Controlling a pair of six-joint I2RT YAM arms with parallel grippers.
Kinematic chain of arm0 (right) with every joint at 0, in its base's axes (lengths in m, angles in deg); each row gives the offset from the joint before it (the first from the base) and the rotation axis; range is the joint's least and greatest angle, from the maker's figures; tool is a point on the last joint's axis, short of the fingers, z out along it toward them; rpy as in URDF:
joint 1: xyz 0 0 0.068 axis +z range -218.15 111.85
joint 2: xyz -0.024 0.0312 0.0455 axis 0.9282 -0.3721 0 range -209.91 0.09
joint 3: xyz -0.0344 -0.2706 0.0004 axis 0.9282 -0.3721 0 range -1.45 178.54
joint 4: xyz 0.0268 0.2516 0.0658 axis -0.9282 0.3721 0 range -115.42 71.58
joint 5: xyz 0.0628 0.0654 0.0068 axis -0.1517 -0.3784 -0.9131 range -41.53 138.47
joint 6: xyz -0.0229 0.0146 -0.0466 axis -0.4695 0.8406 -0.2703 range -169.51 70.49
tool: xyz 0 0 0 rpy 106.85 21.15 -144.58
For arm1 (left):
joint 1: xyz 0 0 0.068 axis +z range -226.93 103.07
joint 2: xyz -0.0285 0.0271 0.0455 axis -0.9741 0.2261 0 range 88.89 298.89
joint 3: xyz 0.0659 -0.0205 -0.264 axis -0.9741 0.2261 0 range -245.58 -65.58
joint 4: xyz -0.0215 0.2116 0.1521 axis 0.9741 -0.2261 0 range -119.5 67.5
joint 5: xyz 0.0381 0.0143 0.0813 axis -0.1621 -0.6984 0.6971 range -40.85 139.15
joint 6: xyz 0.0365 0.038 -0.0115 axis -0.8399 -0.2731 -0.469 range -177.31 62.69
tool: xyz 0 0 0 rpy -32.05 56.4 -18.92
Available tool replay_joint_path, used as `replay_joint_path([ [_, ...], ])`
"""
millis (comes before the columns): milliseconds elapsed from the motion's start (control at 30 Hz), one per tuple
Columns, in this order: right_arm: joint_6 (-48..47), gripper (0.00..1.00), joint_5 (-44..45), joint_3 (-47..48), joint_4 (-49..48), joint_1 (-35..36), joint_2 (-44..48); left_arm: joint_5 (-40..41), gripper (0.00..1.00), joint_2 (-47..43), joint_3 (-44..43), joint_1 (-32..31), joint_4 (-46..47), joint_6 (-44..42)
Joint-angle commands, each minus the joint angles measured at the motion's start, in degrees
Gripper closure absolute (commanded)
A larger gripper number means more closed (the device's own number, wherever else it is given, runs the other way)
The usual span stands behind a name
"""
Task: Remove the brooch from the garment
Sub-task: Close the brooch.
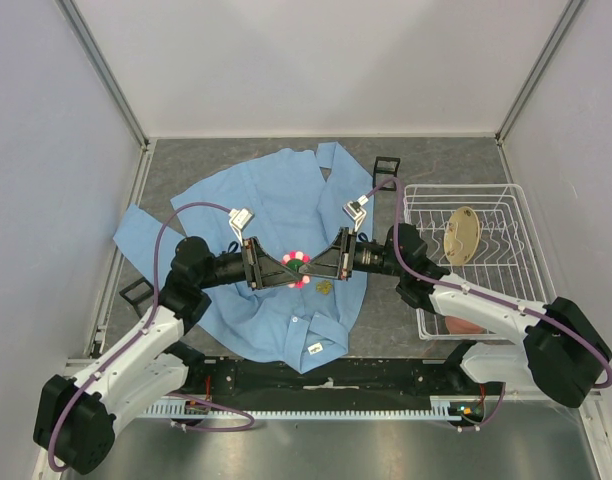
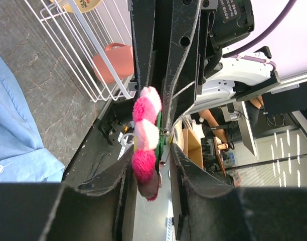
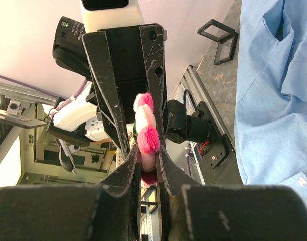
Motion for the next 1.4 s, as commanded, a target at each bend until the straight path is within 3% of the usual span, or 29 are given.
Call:
replay_joint_path([
  [0,-1.3,1.00,0.3,1.3,-1.3,0.3,1.3,0.0,0.66,-0.5,0.4,0.0,3.6,1.3],
  [133,-0.7,1.00,-0.1,1.0,-2.7,0.3,1.3,-0.3,0.73,-0.9,0.9,0.1,4.1,1.4],
  [300,-0.9,1.00,-0.5,1.0,-2.8,0.2,1.0,-0.6,0.75,-0.8,1.2,0.1,5.8,2.3],
  [500,-1.7,1.00,-1.5,1.1,-2.1,0.2,0.7,-1.2,0.74,-0.4,0.9,0.1,6.7,2.6],
  [700,-2.0,1.00,-1.7,1.4,-1.9,0.9,0.0,-1.9,0.62,0.2,-0.2,0.1,6.3,2.2],
  [900,-2.1,1.00,-1.7,1.6,-1.5,1.0,0.5,-1.8,0.60,-0.4,0.2,0.1,6.3,2.4],
  [1367,-2.1,1.00,-1.4,1.0,-1.6,1.0,0.6,-0.4,0.69,-2.6,2.1,0.1,7.2,3.6],
])
